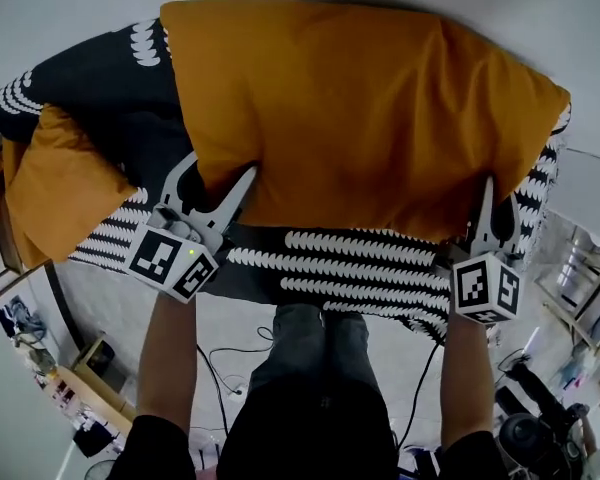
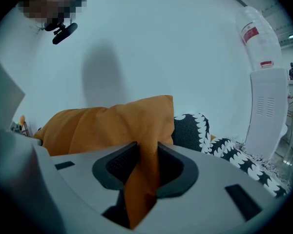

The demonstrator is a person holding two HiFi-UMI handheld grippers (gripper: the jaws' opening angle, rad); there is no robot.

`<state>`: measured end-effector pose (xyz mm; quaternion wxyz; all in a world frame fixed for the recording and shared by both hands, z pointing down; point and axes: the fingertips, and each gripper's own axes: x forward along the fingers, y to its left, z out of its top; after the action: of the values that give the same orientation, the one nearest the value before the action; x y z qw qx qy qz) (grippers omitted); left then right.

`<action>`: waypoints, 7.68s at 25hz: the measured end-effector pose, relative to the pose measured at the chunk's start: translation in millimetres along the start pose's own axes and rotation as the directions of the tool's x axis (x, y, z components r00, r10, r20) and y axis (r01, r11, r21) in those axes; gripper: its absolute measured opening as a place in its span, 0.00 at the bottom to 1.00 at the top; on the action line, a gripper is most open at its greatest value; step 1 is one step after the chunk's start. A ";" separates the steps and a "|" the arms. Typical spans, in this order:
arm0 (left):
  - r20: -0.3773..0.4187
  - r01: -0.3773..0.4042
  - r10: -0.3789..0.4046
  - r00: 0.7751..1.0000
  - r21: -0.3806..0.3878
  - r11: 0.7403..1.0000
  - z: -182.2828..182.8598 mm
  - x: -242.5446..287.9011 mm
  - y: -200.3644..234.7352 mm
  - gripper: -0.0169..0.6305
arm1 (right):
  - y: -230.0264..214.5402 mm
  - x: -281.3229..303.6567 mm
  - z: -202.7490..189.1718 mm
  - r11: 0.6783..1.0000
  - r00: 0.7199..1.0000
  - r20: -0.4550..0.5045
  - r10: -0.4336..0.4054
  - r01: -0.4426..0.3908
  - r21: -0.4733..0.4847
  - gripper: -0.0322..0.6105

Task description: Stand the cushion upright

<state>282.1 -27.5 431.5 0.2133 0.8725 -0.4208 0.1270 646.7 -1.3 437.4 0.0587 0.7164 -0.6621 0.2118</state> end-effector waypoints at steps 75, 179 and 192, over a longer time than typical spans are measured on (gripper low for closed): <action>0.256 -0.799 0.861 0.441 -0.326 0.506 -2.5 -824.9 -8.3 0.47 | 677.4 -397.0 20.8 0.397 0.456 -0.210 0.865 -0.877 -0.270 0.37; -0.320 -0.436 0.298 0.899 -0.590 0.679 -254.3 -558.8 644.9 0.69 | 849.1 98.4 -334.6 0.788 0.555 -0.742 0.377 -0.613 -0.058 0.56; -0.176 -0.411 0.374 0.911 -0.473 0.779 -183.7 -560.2 608.7 0.43 | 841.6 47.9 -287.3 0.797 0.649 -0.608 0.458 -0.602 -0.043 0.35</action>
<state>-549.4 103.7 529.3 0.4157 0.6749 -0.6034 0.0870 -235.9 -38.7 550.0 0.2748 0.3793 -0.8150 0.3412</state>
